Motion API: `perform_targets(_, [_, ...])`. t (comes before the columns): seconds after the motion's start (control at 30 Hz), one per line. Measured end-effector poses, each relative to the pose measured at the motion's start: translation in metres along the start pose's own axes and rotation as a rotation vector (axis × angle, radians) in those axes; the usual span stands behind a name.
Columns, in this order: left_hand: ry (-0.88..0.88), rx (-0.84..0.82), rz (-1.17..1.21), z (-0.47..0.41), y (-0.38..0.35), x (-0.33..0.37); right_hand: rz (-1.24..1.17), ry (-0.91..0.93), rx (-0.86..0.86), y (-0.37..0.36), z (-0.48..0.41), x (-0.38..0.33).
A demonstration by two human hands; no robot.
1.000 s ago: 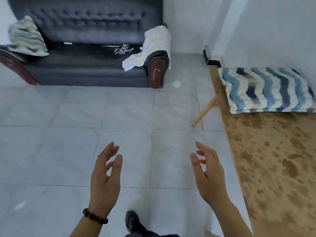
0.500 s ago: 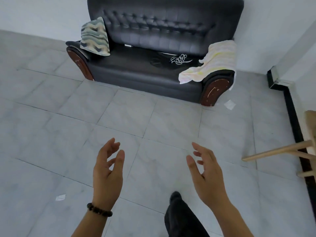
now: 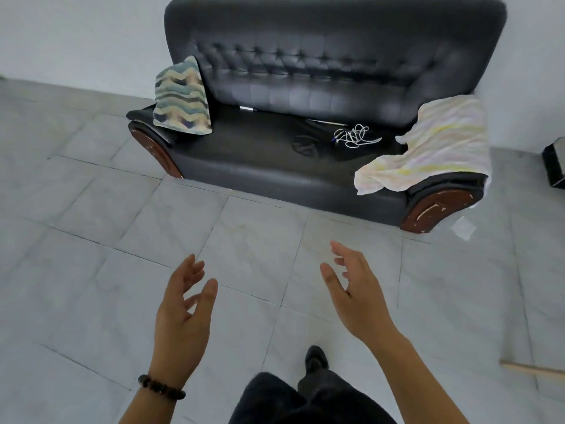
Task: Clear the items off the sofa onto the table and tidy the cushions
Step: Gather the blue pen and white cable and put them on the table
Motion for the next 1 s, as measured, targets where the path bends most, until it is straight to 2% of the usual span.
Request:
perform_targets(0.17, [0.029, 0.032, 0.043, -0.111, -0.015, -0.004, 0.046, 0.036, -0.055, -0.023, -0.121, -0.018])
perform_targets(0.4, [-0.006, -0.109, 0.064, -0.32, -0.071, -0.012, 0.105, -0.097, 0.006, -0.062, -0.292, -0.023])
perform_targets(0.5, [-0.064, -0.22, 0.046, -0.411, -0.104, 0.017, 0.13, -0.126, 0.05, -0.047, -0.355, -0.038])
perform_targets(0.73, [-0.278, -0.498, 0.01, -0.56, -0.209, 0.099, 0.022, -0.304, 0.368, 0.006, -0.452, -0.025])
perform_targets(0.83, [-0.257, -0.569, 0.009, -0.595, -0.271, 0.117, -0.039, -0.374, 0.409, 0.026, -0.488, 0.003])
perform_targets(1.0, [-0.169, -0.616, -0.03, -0.632, -0.376, 0.144, -0.083, -0.433, 0.373, 0.08, -0.573, 0.06])
Point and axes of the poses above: each hand's wrist, its own z-axis away from the middle knuckle, its own y-axis out of the back of the hand, x = y × z, the point moved 2 cm from there along -z, towards the middle knuckle, and after that the axes turned 2 degrees about -z, right-handed, at the moved point
